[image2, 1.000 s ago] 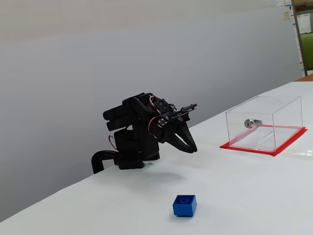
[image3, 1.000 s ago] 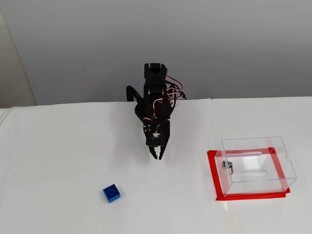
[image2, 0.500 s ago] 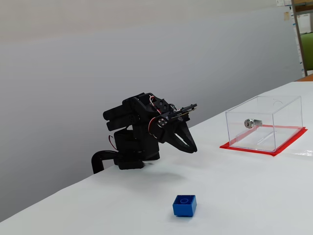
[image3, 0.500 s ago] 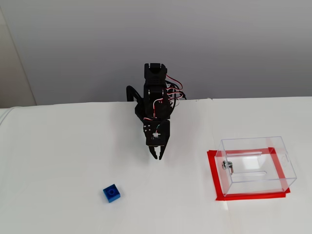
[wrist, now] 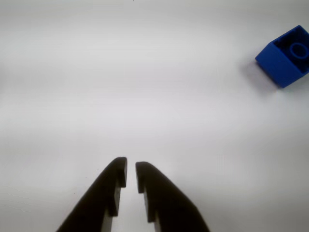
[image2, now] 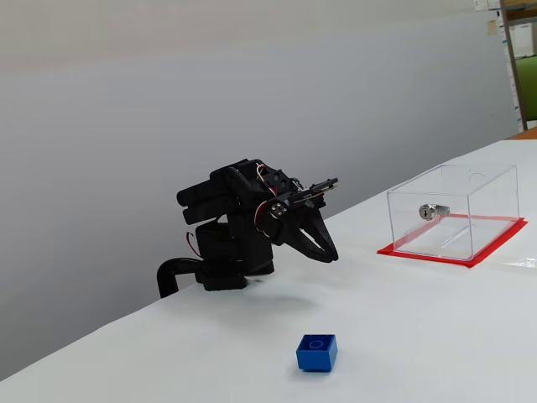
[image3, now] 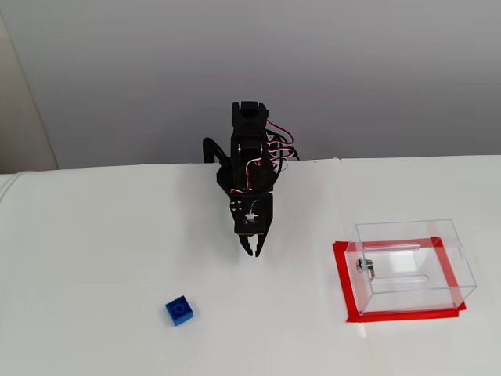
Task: Pick the blue lego brick and place it into the transparent box
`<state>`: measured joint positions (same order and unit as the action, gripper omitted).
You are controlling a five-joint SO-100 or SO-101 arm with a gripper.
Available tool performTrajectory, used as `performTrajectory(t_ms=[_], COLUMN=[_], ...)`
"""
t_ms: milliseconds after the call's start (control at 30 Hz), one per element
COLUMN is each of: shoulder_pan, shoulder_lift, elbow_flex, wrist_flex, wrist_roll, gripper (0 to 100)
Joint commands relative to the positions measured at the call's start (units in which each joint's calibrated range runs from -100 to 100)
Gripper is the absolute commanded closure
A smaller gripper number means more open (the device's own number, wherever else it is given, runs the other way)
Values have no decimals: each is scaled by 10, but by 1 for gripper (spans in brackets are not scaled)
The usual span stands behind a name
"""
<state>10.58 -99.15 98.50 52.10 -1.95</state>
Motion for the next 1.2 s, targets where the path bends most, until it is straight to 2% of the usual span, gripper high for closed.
performTrajectory(t_ms=[0, 1167], shoulder_pan=[3, -19], shoulder_lift=[-6, -5], elbow_flex=[7, 1], wrist_flex=[-8, -8], wrist_roll=[0, 0], gripper=[98, 98])
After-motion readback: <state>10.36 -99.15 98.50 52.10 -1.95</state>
